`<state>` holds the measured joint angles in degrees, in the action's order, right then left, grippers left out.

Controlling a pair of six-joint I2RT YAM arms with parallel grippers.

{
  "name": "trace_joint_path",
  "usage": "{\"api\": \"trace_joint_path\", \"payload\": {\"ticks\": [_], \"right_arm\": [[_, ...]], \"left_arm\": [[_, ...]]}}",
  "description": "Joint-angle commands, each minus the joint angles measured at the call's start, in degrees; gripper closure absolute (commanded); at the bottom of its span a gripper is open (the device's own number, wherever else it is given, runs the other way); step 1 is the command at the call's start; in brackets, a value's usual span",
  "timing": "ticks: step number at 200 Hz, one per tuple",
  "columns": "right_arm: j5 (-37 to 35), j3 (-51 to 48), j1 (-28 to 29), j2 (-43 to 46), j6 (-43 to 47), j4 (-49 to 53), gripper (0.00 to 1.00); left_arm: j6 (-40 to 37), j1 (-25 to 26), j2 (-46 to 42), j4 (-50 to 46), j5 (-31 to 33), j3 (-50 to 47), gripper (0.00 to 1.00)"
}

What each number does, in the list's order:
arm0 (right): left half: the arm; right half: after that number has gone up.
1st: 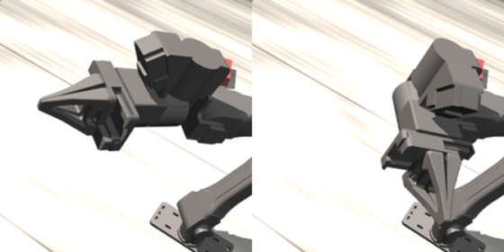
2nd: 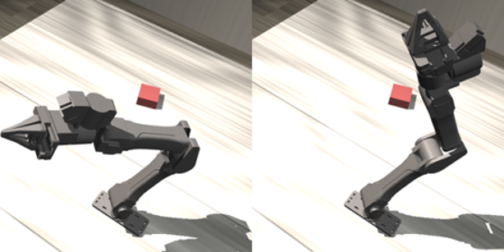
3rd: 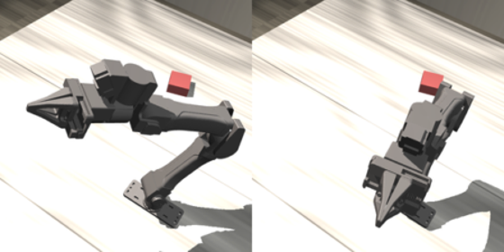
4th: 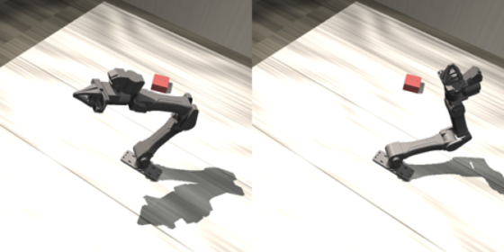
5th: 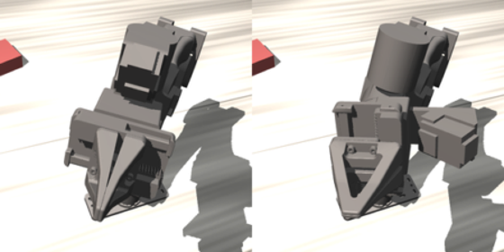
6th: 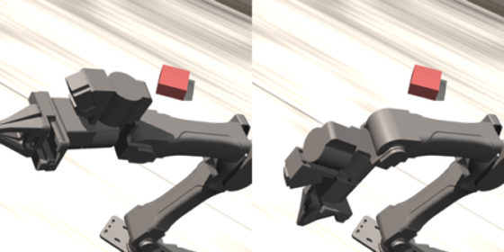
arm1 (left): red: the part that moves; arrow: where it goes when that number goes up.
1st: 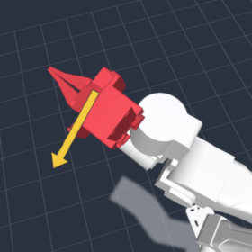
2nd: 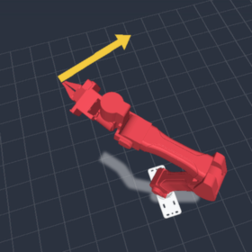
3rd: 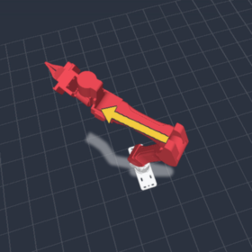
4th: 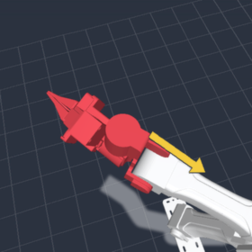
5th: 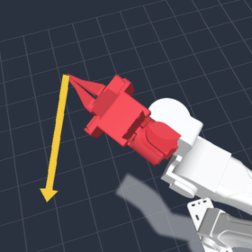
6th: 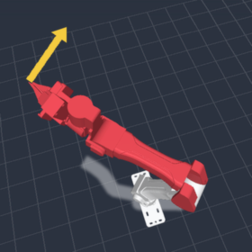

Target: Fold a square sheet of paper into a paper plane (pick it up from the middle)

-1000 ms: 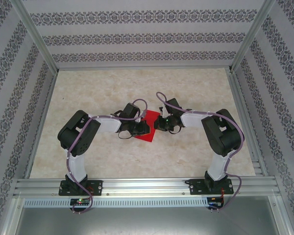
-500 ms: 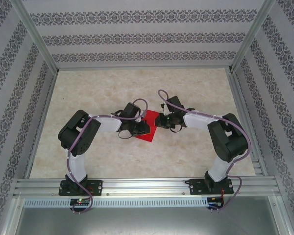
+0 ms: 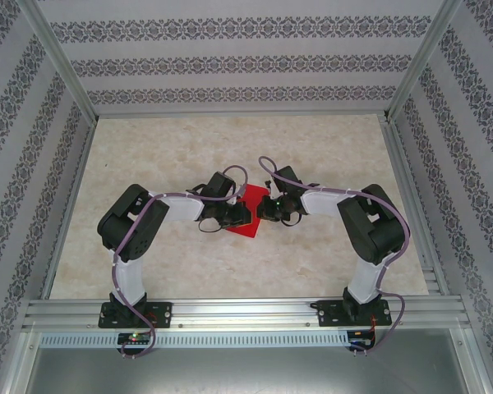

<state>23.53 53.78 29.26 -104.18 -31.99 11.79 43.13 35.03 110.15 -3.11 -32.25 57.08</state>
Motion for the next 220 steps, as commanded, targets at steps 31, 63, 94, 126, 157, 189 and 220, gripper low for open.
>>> {"api": "trace_joint_path", "payload": {"ticks": [31, 63, 94, 126, 157, 189, 220], "right_arm": [[-5.4, 1.1, 0.2, -3.1, 1.1, 4.0, 0.91], [-8.0, 0.8, 0.2, -4.3, 3.0, 7.2, 0.91], [-9.4, 0.8, 0.3, -4.9, 3.9, 8.2, 0.91], [-9.7, 0.8, 0.2, -5.3, 4.1, 8.2, 0.91], [-10.7, 0.7, 0.3, -5.6, 4.6, 8.9, 0.91], [-12.5, 0.6, 0.2, -6.2, 5.2, 9.9, 0.91], [-14.4, 0.6, 0.2, -6.8, 6.0, 10.8, 0.92]], "left_arm": [[-4.9, 0.5, -0.5, -5.6, 2.7, 3.2, 0.88], [-5.8, 0.1, -2.6, -4.8, 4.4, 4.5, 0.86], [-5.9, -0.5, -1.4, -5.5, 6.5, 5.4, 0.86], [-5.6, -0.7, 0.6, -6.3, 7.6, 5.9, 0.87], [-5.4, -0.8, 1.6, -7.8, 9.5, 4.6, 0.88], [-5.2, -1.6, 2.7, -6.8, 7.8, 2.7, 0.88], [-4.5, -3.4, 0.8, -4.1, 5.3, 1.9, 0.87]]}}
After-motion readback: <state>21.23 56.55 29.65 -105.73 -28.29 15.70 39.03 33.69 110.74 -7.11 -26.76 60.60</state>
